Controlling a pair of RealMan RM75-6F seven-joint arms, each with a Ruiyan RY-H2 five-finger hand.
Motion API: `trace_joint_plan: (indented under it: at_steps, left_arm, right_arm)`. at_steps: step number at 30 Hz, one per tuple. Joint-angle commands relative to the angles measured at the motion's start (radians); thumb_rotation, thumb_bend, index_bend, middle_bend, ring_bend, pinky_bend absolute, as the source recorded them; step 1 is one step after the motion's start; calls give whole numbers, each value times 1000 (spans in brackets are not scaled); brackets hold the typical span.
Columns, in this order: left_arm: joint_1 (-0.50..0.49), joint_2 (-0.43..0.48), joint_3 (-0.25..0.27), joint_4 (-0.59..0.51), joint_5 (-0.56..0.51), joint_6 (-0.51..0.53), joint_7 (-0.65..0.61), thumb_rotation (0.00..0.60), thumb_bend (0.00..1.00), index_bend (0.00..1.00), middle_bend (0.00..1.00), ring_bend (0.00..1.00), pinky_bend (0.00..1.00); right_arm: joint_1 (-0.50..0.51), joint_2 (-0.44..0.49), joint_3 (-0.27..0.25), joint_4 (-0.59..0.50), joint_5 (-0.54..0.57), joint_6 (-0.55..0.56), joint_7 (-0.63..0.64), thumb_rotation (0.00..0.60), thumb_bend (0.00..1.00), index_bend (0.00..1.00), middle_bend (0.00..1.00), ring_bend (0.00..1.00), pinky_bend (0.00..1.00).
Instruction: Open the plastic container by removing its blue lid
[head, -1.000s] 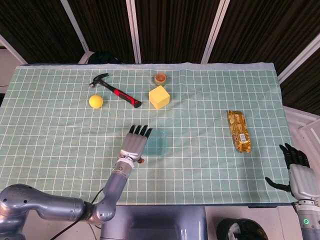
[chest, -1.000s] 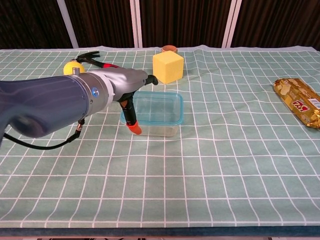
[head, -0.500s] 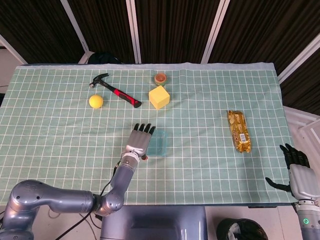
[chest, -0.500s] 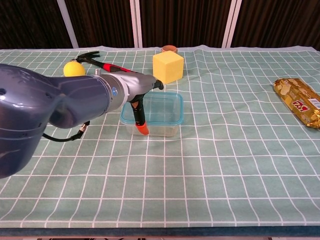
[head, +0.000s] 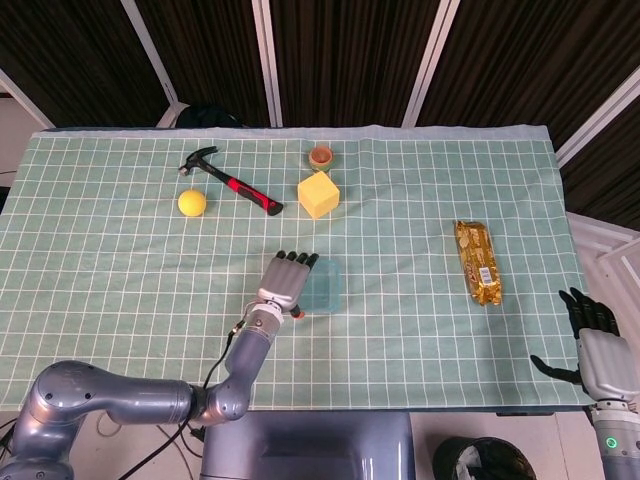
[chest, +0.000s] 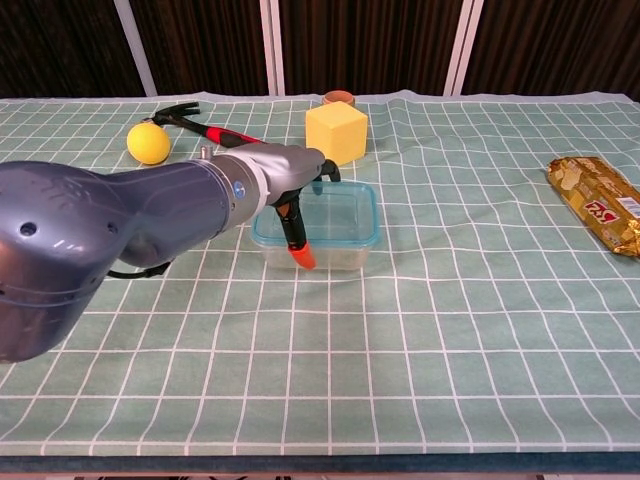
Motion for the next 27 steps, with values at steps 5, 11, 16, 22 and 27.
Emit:
trace_joint_plan:
  at_steps: [5,11,16,22,27]
  left_arm:
    - [6,75,82,-13,150,-124,-62,600,64,186,286,284,437]
    - [15,117,127,9,342,-251,-194,600,68,193,297,283,437]
    - [40,123,140,51,533,-287,-357,600,68,194,300,283,437]
    - [48,123,153,100,638,-324,-487,600,68,194,298,276,437]
    - [49,121,162,114,666,-335,-520,600,68,194,298,276,437]
  right_arm:
    - [0,-1,-2,-4,-15,10,-8,600,258,0,0,0,0]
    - [5,-4,-3,-12,-42,28,-40,600,258,0,0,0,0]
    - [15,-16,6,-24,-54,41,-72,600,258,0,0,0,0]
    - [47,-69,-4,-49,-89,21,-147,600,258,0,0,0,0]
    - [81,-140,-14,-85,-100,-13,-237,600,258,0,0,0,0]
